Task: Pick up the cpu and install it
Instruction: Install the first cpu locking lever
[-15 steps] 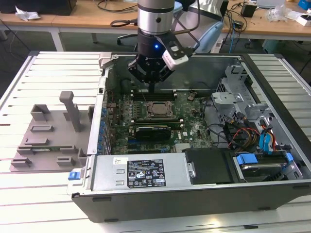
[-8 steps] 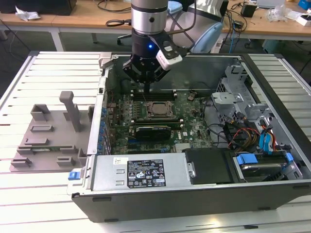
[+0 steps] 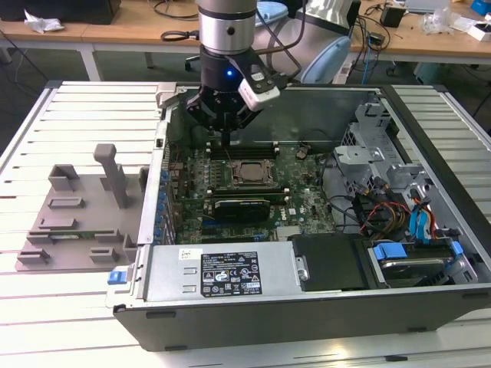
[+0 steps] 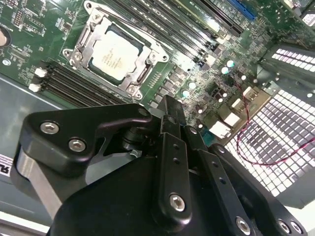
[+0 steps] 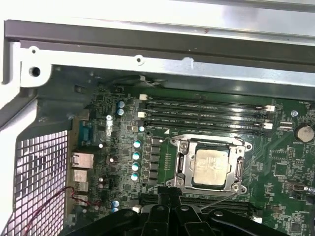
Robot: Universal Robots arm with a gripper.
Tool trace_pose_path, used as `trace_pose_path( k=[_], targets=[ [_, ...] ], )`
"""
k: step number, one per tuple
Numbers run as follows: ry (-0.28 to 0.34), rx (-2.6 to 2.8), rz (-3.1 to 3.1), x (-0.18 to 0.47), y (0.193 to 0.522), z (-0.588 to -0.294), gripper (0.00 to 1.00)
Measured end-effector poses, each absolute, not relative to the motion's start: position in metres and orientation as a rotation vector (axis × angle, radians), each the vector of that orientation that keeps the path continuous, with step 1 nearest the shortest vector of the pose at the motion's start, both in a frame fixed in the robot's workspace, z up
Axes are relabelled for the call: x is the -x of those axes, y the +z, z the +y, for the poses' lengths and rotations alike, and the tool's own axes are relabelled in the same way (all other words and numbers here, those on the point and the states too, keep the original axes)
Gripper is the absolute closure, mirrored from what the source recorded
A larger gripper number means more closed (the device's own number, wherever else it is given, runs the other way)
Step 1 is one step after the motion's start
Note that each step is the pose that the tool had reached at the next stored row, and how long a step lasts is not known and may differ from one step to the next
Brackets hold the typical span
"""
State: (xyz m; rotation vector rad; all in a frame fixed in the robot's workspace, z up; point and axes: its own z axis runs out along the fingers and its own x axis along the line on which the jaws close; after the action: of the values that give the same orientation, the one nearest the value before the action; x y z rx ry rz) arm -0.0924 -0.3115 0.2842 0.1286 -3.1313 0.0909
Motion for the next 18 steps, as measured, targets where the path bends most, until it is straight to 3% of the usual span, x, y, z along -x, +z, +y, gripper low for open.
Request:
trace_pose_path(
  k=[7,18],
  targets=[
    [0.091,-0.129,-3.131,0.1,0.283,-0.307,0.89],
    [0.091,-0.129,-3.131,0.111,0.271,-0.273,0.89]
  ],
)
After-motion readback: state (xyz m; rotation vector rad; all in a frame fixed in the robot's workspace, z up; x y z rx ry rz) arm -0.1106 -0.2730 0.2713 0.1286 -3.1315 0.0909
